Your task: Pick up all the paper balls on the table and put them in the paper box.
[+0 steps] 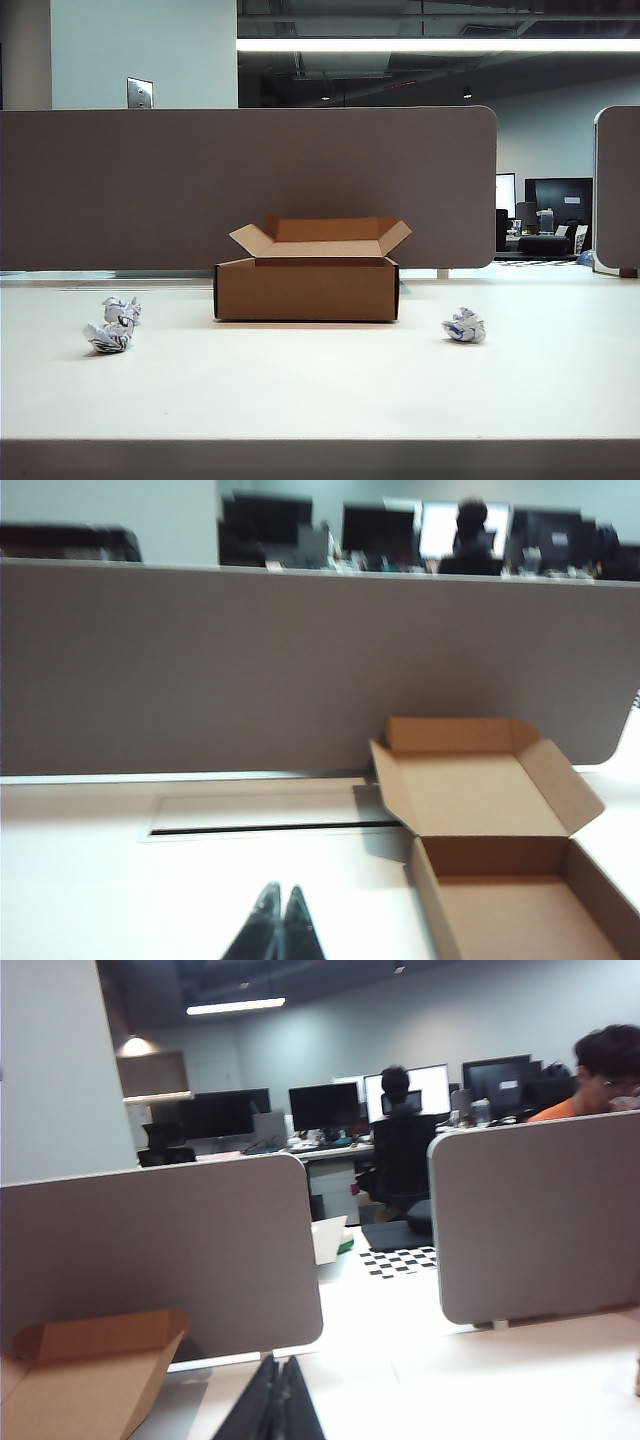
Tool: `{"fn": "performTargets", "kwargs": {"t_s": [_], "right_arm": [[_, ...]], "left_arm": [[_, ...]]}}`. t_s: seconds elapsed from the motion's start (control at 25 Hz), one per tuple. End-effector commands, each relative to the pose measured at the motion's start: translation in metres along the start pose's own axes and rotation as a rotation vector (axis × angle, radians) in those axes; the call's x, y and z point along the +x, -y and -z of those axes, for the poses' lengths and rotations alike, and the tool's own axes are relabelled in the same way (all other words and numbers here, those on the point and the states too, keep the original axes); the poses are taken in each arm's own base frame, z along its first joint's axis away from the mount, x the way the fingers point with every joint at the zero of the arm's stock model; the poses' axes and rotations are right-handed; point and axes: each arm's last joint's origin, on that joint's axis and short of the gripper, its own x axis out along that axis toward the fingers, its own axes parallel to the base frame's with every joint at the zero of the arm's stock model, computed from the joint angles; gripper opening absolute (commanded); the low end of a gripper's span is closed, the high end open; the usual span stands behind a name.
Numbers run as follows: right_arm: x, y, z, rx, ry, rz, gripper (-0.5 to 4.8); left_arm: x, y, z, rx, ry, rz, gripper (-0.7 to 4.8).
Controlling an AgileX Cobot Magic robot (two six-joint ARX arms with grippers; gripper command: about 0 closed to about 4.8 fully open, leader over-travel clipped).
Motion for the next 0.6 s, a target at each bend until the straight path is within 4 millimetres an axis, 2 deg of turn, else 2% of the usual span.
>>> {"fn": "performTargets", "kwargs": {"t_s": [0.04, 0.12, 0.16, 0.2, 0.36, 0.6], "right_arm": [[0.029, -0.005, -0.015, 0.0, -0.043, -0.053, -0.09], [0.05, -0.009, -0.018, 0.002, -0.089, -0.076, -0.09], [0.069, -0.016, -0.016, 0.007, -0.155, -0.123, -0.09], [0.078, -0.019, -0.013, 0.008, -0.195, -0.141, -0.09], [0.115, -0.037, 0.01, -0.061, -0.401, -0.209, -0.09], [0.145, -0.065, 0.055, -0.168, -0.63, -0.319, -0.09]], "left_arm": [[0.014, 0.0, -0.007, -0.001, -0.029, 0.029, -0.06], [0.022, 0.0, -0.005, -0.008, -0.057, 0.037, -0.06], [0.031, 0.0, 0.001, -0.015, -0.096, 0.051, -0.06], [0.036, 0.0, 0.006, -0.023, -0.129, 0.068, -0.06], [0.057, 0.002, 0.023, -0.038, -0.234, 0.157, -0.06], [0.077, 0.009, 0.048, -0.043, -0.395, 0.26, -0.06]]}}
